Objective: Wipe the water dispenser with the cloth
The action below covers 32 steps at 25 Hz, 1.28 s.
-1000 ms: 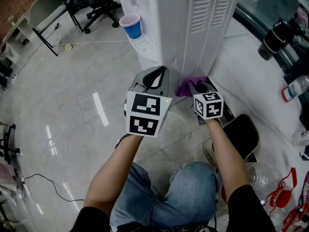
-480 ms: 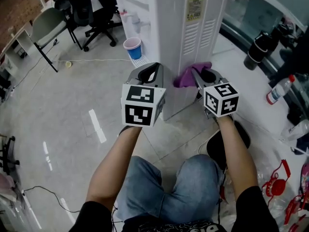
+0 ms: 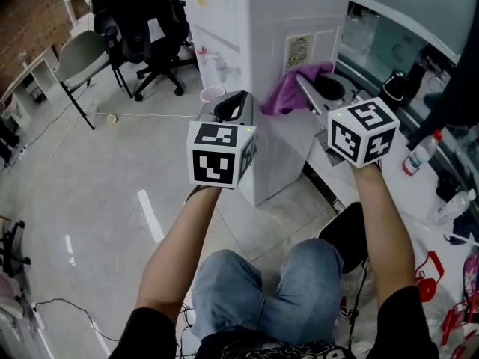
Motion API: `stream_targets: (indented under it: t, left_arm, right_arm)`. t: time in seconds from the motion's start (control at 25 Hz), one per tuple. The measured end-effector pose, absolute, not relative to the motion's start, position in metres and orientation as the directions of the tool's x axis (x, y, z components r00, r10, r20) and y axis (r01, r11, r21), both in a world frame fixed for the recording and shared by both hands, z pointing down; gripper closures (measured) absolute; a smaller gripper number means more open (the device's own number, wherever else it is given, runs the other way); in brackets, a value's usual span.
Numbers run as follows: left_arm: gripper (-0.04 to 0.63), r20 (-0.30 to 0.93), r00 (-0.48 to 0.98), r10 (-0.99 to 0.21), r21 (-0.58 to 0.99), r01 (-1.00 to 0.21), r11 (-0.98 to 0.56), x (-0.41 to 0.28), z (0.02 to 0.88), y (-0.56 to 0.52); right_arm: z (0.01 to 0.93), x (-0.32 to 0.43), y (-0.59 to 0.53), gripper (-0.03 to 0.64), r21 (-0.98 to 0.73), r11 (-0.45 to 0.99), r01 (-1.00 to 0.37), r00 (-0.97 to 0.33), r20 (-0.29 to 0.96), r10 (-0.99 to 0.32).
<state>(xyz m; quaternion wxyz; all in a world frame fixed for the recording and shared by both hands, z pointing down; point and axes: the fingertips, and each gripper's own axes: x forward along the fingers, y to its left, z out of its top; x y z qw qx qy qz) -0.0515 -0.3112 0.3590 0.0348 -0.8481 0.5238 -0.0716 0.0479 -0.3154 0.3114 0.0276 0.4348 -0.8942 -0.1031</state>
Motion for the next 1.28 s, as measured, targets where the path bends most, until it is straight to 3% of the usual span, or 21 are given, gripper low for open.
stream_targets:
  t: [0.56,1.28]
  left_arm:
    - [0.567,0.049,0.417,-0.908,-0.151,-0.895,-0.42,-0.065,0.316,-0.312]
    - [0.566,0.077,0.411,-0.908,-0.135,-0.898,-0.418,-0.066,0.347,-0.308]
  right_arm:
    - [0.177,0.006,-0.309,0.584,0.203,0.621,-0.757,-0.653,-0.24,-0.718]
    - [0.231,0.005,-0.314,0.584,0.209,0.606,-0.767,-0.64,-0.202,-0.741]
